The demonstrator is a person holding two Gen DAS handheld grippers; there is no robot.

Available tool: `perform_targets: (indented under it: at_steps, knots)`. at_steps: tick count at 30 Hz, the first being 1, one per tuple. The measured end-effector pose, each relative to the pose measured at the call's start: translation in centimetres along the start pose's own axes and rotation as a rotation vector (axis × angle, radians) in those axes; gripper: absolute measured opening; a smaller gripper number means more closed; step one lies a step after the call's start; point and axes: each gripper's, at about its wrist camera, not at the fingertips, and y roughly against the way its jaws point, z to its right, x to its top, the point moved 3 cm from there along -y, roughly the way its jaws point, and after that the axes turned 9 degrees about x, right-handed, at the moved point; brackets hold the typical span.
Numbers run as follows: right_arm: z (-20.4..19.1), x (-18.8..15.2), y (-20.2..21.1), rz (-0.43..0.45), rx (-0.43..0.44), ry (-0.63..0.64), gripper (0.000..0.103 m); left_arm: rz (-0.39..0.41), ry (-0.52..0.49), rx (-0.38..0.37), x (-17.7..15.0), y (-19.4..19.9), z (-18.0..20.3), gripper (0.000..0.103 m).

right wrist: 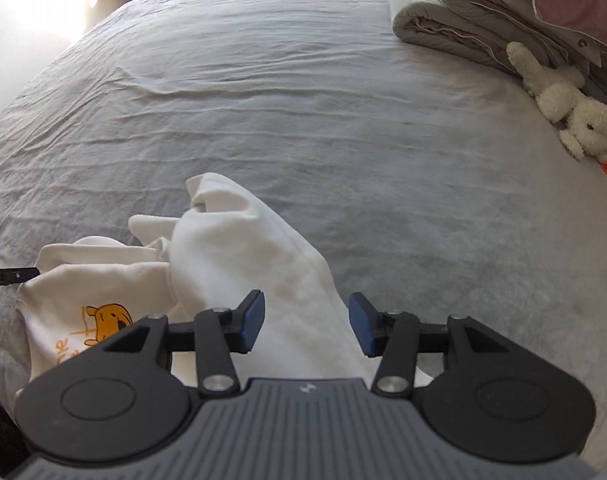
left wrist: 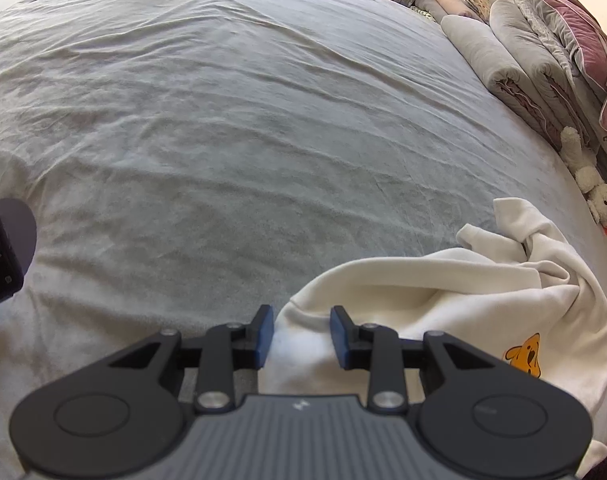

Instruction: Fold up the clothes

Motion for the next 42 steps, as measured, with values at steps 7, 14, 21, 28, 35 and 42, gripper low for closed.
perform_targets:
  at_steps: [7,14,21,28,35,42]
  knots:
    - [-6.4,2.9,-4.1,0.001,0.13,0.127,0.05,-0.014,0.011,-0.028,-0.2,0.0,-0.5,0.032]
    - [-9.3,4.0,-9.2,-0.078,0.128,0.192,0.044,-0.049,0.018,-0.088,-0.5,0.0,-1.6,0.031]
    - [-9.2,2.8,-12.3,-0.189,0.051,0.248,0.01,-0.076,-0.018,-0.14,-1.0,0.1,-2.3,0.031]
    - [-7.5,4.2,-9.1,-0.047,0.009,0.174,0.004,-0.079,-0.051,-0.144,-1.6,0.3,-1.8,0.037]
    - [-3.2,6.4,-3.3,0.104,-0.026,0.072,0.004,-0.08,-0.05,-0.147,-1.8,0.3,-1.4,0.044]
    - [0.3,6.4,-0.5,0.181,-0.034,-0.032,0.004,-0.077,-0.036,-0.14,-1.9,-0.1,-0.3,0.044]
